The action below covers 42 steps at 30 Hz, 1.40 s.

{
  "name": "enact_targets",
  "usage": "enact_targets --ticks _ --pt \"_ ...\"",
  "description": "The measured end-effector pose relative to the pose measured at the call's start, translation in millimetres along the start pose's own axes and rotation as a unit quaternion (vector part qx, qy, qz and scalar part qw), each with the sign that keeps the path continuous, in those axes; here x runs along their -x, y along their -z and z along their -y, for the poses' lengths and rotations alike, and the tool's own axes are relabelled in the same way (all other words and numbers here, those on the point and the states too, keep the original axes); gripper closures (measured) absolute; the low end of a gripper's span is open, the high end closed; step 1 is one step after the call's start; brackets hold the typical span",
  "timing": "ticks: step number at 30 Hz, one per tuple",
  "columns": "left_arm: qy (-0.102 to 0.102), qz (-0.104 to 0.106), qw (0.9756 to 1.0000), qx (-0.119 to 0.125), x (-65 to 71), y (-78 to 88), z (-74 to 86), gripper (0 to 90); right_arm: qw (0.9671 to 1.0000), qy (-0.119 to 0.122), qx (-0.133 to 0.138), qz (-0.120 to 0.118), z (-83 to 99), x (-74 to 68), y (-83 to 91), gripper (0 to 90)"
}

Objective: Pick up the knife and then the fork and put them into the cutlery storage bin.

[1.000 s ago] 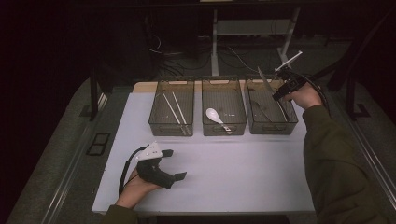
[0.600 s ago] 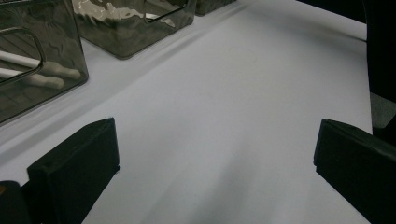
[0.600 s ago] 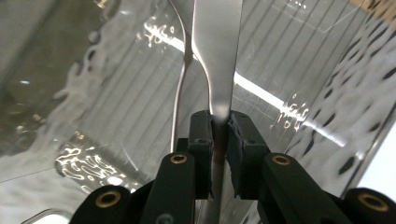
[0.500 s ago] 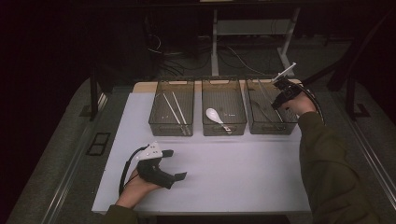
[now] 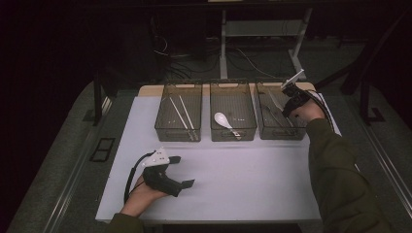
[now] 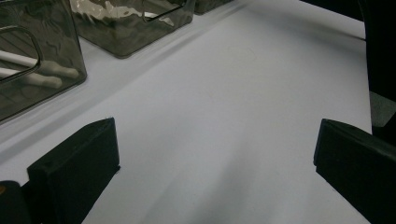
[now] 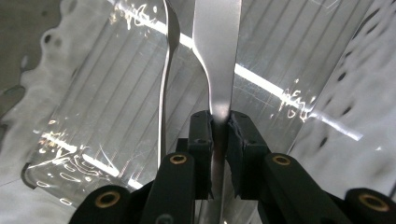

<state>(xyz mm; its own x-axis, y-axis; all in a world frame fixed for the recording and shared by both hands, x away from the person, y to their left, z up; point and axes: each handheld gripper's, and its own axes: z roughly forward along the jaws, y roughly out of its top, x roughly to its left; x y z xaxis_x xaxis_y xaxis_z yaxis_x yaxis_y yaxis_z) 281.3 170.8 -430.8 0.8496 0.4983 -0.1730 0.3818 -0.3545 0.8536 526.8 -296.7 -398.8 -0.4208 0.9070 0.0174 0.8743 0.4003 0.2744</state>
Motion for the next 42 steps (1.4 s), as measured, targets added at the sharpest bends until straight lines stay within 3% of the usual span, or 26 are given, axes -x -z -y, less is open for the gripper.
enact_targets --ticks 6,10,16,19,24,31,42 --pt "0.001 0.000 1.0000 0.001 -0.1 0.4 0.3 0.0 0.9999 0.001 -0.014 0.001 -0.8 -3.1 -6.4 80.0" --pt "0.000 0.000 1.0000 0.001 -0.1 0.6 0.1 0.0 1.0000 -0.001 0.005 0.000 -1.6 -3.8 -0.5 78.9" --pt "-0.001 -0.001 1.0000 0.000 -0.2 0.4 0.2 0.0 0.9982 -0.019 0.050 -0.027 1.8 1.6 14.6 68.5" --pt "0.000 -0.002 1.0000 0.000 -0.6 0.0 0.0 0.0 0.9944 -0.036 0.089 -0.044 7.3 3.0 23.5 60.6" --pt "0.001 -0.002 1.0000 -0.003 -0.6 -2.5 -2.3 0.0 0.9890 -0.034 0.128 -0.067 17.3 -0.7 30.9 51.0" --pt "0.000 -0.003 1.0000 -0.007 -3.1 -6.9 -2.9 0.0 0.9827 -0.011 0.170 -0.072 31.7 -7.9 36.2 44.8" --pt "0.001 -0.001 1.0000 -0.006 -3.6 -5.4 -2.1 0.0 0.9697 0.018 0.225 -0.093 53.4 -21.6 52.9 36.5"
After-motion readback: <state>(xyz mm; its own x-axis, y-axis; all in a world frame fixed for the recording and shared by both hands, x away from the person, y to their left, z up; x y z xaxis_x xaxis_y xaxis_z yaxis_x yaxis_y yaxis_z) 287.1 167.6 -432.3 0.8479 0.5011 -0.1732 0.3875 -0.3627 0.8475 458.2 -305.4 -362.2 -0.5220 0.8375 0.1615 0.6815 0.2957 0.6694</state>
